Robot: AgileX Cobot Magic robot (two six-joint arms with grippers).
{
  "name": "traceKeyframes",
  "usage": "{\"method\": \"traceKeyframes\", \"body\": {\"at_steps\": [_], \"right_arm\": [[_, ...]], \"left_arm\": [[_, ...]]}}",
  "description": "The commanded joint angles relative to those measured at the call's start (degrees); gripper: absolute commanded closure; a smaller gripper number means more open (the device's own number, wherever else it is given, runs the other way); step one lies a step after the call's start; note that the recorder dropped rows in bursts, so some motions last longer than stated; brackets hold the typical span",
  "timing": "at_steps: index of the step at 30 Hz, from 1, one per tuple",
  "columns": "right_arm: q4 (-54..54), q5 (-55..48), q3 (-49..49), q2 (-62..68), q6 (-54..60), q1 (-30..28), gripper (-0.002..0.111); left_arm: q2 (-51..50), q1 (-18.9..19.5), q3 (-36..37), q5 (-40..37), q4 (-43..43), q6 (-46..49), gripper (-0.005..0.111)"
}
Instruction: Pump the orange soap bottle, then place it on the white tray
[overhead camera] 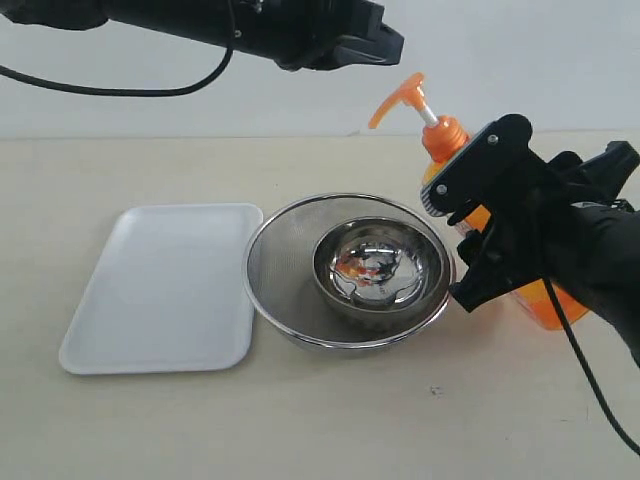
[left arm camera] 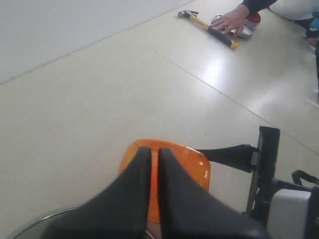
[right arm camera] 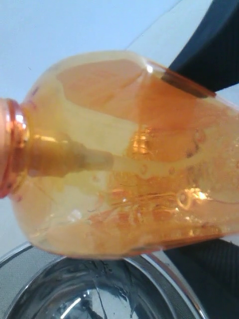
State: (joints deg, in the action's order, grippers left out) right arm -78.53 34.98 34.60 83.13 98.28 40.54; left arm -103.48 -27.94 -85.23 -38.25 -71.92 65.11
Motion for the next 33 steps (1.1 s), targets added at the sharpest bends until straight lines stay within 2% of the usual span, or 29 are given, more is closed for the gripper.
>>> {"method": "traceKeyframes", "body": {"at_steps": [1,23,27,33], "right_arm": [[4.52,4.71,0.40,-1.28,0.62,-0.03,0.109],[5.00,4.25,0.40,-1.28,0.62,-0.03,0.109],[5.00,4.25,0.40,-1.28,0.62,-0.03,0.109],[4.99,4.61,0.40,-1.28,0.40,-0.03,0.109]], "left_arm": [[-0.31,0.08,-0.14,1.03,0.48,-0.73,0.102],[-3.21,-1.47,-0.14,0.45,-2.30,0.44,0.102],[-3.27,-2.80,-0.14,0.94,-2.07,1.34,0.102],[-4.54,-2.80,-0.14,0.72,-0.20,0.38,0.102]]}}
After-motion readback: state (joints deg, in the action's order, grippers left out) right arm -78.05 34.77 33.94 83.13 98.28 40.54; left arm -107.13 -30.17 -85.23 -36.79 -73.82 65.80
